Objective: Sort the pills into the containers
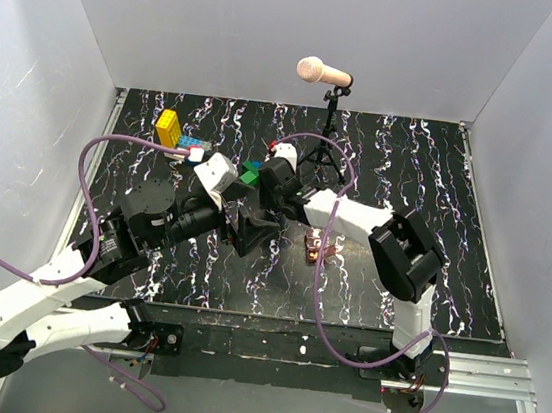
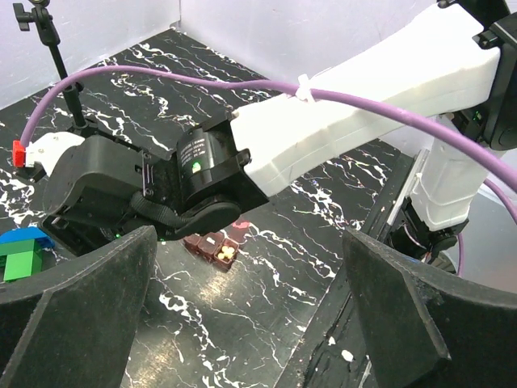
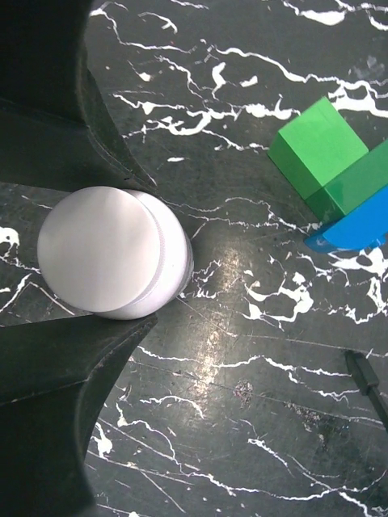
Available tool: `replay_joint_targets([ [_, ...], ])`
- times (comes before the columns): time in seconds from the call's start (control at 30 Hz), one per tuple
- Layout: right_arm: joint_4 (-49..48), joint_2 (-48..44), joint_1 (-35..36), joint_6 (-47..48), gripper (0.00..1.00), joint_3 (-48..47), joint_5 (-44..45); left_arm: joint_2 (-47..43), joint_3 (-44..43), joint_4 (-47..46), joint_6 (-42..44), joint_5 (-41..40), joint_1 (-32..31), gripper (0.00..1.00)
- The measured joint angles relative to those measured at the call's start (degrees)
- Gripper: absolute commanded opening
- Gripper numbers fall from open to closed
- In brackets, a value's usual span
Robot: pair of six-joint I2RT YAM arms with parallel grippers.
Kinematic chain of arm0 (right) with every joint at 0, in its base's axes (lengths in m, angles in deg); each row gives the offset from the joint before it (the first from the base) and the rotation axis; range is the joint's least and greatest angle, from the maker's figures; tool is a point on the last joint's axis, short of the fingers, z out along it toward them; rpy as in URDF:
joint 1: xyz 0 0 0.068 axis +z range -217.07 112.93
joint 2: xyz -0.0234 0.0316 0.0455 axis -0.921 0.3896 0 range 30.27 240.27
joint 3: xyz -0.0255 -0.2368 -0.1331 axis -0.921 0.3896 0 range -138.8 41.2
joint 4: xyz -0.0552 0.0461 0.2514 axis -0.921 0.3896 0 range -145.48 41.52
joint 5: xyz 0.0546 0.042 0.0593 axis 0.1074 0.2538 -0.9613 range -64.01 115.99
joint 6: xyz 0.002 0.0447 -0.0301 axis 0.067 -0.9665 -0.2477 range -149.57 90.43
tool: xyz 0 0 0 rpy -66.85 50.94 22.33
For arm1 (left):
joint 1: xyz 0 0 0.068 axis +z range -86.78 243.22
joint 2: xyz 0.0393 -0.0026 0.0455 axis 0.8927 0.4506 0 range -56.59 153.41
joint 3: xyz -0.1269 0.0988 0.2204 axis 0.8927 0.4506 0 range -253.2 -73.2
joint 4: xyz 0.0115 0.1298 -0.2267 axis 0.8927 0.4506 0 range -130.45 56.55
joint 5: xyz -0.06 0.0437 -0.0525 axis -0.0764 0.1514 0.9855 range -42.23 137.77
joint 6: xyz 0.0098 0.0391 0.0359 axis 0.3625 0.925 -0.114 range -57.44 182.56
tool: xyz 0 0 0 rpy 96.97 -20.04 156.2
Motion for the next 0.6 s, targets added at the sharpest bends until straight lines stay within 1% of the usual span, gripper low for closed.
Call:
replay_joint_targets([
  [0.23, -0.1, 1.7, 0.8, -2.4, 0.02, -0.2, 4.4, -0.2, 0.0, 0.4, -0.2, 0.1, 0.0, 0.98],
  [0.27, -0.1, 1.7, 0.8, -2.6, 0.03, -0.2, 4.6, -0.2, 0.0, 0.6, -0.2, 0.1, 0.0, 0.98],
  [0.33, -0.1, 1.8, 0.9, -2.8, 0.11, -0.2, 4.7, -0.3, 0.0, 0.8, -0.4, 0.1, 0.0, 0.98],
  [0.43, 0.0, 1.8, 1.2, -2.8, 0.3, -0.2, 4.7, -0.3, 0.0, 1.1, -0.7, 0.1, 0.0, 0.98],
  [0.47, 0.1, 1.8, 1.2, -2.9, 0.41, -0.2, 4.7, -0.3, 0.0, 1.1, -0.8, 0.1, 0.0, 0.98],
  [0.5, 0.1, 1.8, 1.2, -2.9, 0.46, -0.2, 4.7, -0.2, 0.0, 1.2, -1.0, 0.1, 0.0, 0.98],
  [0.57, 0.2, 1.8, 1.4, -3.0, 0.6, -0.2, 4.7, -0.2, 0.0, 1.2, -1.2, 0.0, 0.0, 0.98],
  [0.6, 0.2, 1.8, 1.4, -3.0, 0.64, -0.2, 4.7, -0.2, 0.0, 1.3, -1.3, 0.0, 0.0, 0.98],
])
